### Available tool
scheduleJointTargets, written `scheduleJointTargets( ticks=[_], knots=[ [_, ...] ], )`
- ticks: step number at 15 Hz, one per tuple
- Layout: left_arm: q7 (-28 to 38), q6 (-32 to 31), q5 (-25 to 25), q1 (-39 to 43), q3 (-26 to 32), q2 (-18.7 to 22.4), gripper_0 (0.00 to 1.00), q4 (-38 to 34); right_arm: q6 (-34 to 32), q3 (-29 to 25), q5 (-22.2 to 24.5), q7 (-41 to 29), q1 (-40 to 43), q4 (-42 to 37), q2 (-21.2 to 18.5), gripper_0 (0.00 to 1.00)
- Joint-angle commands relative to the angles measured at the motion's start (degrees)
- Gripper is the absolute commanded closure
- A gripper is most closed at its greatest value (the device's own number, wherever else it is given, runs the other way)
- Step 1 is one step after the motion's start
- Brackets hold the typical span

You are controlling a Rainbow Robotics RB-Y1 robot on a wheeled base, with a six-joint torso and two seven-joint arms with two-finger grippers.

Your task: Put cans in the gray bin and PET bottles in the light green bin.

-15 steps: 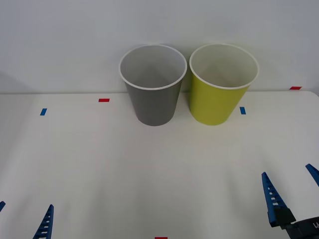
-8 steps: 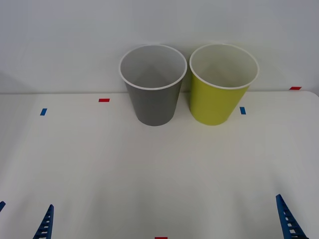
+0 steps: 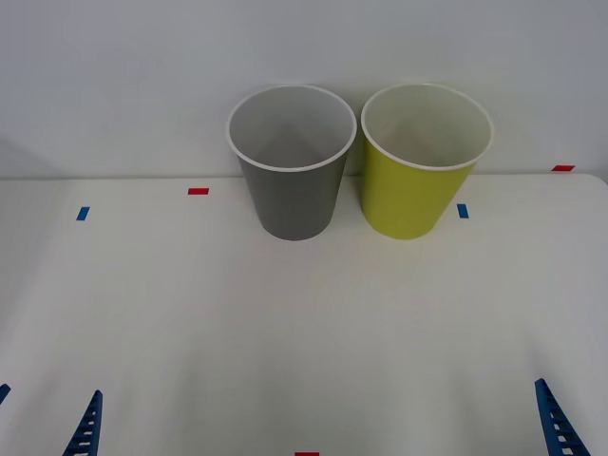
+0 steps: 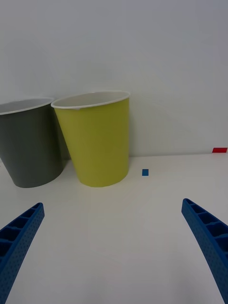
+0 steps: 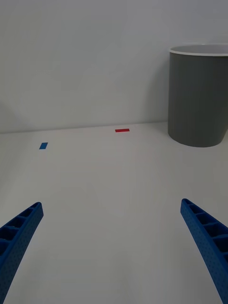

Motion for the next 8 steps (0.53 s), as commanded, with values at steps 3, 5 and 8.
scheduleJointTargets(
  ticks=[3,5,8],
  knots=[
    [0.0,0.0,0.0,0.0,0.0,0.0,0.0,0.0,0.0,0.0,0.0,0.0,0.0,0.0,0.0,0.0],
    [0.0,0.0,0.0,0.0,0.0,0.0,0.0,0.0,0.0,0.0,0.0,0.0,0.0,0.0,0.0,0.0],
    [0.0,0.0,0.0,0.0,0.0,0.0,0.0,0.0,0.0,0.0,0.0,0.0,0.0,0.0,0.0,0.0]
  ],
)
